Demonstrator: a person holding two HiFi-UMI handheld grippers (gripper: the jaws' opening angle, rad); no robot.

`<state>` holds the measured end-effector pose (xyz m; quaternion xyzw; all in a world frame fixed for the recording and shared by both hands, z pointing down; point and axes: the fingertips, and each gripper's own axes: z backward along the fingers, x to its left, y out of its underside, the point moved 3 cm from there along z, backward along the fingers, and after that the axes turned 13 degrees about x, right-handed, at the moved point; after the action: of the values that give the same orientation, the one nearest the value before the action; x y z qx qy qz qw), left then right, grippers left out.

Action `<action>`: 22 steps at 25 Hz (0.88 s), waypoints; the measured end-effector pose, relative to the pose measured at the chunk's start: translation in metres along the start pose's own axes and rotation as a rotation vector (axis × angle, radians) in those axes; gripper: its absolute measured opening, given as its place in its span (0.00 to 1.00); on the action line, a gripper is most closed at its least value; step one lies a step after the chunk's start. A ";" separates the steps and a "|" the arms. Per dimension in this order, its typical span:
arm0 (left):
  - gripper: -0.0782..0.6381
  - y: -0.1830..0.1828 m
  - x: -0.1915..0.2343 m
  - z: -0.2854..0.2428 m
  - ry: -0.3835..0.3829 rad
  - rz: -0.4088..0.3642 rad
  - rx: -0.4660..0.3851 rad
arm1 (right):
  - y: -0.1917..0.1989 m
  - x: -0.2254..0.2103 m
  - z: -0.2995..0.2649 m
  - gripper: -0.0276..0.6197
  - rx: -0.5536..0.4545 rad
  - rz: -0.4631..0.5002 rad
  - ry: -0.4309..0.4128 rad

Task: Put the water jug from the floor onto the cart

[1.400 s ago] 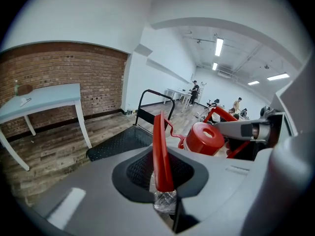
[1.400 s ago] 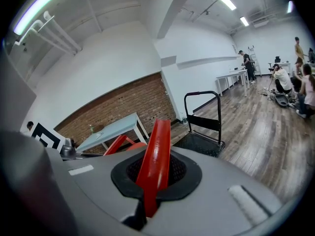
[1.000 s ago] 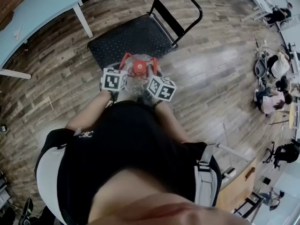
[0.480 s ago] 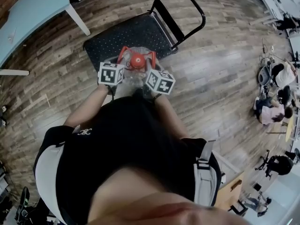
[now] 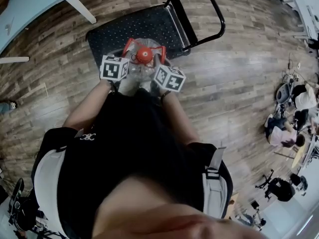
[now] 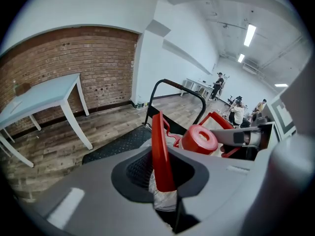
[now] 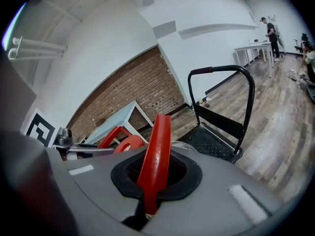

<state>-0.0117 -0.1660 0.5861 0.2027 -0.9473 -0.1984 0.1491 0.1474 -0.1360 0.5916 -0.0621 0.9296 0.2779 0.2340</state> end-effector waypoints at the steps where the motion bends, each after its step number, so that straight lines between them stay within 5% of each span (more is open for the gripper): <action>1: 0.18 -0.004 -0.001 -0.007 0.000 0.004 0.005 | -0.004 -0.007 -0.005 0.07 0.012 0.002 0.003; 22: 0.19 -0.039 0.023 -0.134 0.075 -0.005 0.092 | -0.026 -0.085 -0.106 0.06 0.144 0.025 0.140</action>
<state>0.0296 -0.2518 0.6914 0.2191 -0.9486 -0.1472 0.1744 0.1867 -0.2171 0.6967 -0.0526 0.9619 0.2082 0.1689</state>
